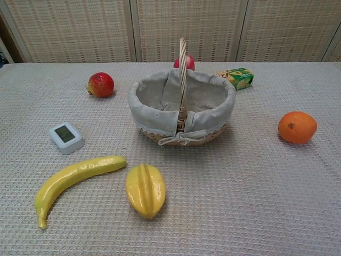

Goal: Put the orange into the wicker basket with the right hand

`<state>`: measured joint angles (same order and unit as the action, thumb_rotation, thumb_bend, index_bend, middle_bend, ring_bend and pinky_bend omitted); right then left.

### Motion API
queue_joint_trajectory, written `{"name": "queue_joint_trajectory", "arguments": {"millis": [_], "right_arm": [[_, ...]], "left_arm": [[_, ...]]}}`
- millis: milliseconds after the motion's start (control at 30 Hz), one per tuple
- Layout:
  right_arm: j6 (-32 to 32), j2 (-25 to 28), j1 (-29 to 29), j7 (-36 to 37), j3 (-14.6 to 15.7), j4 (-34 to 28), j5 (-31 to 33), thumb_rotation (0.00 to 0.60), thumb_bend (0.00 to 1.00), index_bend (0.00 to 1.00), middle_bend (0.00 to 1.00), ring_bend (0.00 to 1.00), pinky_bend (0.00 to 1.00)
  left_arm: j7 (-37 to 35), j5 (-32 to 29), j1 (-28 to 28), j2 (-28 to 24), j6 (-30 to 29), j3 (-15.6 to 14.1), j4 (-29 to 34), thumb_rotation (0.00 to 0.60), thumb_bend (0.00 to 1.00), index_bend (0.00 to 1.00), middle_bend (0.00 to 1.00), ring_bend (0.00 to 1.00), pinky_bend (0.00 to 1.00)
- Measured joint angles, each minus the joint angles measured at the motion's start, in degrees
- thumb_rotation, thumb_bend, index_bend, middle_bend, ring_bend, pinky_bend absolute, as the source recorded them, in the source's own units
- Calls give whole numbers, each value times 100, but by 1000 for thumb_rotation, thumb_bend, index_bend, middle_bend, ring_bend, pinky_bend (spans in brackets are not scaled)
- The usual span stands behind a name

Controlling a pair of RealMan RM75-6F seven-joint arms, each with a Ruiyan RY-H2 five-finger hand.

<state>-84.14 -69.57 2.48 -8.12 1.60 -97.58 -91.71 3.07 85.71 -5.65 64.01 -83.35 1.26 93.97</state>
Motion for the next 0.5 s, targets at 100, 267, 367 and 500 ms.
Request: {"name": "queue_joint_trajectory", "arguments": {"millis": [100,267,367,500], "right_arm": [[8,7,2,6,0,-15,5,600,83,0,0,0,0],[125,75,20,-69,-2,-131,126,600,83,0,0,0,0],[296,160,93,-184,-67,-314,321,600,83,0,0,0,0],[656,287,278,-342,-240,-597,782,600,83,0,0,0,0]], "left_arm": [[-5,-1,0,3,-3,3,-1,600,330,0,0,0,105],[-1,11,-3,13,-11,6,-5,600,328,0,0,0,104],[-10,-20,-1,16,-6,14,-9,600,329,0,0,0,104],[-14,-35,-15,23,22,23,-20,600,329,0,0,0,104]]}}
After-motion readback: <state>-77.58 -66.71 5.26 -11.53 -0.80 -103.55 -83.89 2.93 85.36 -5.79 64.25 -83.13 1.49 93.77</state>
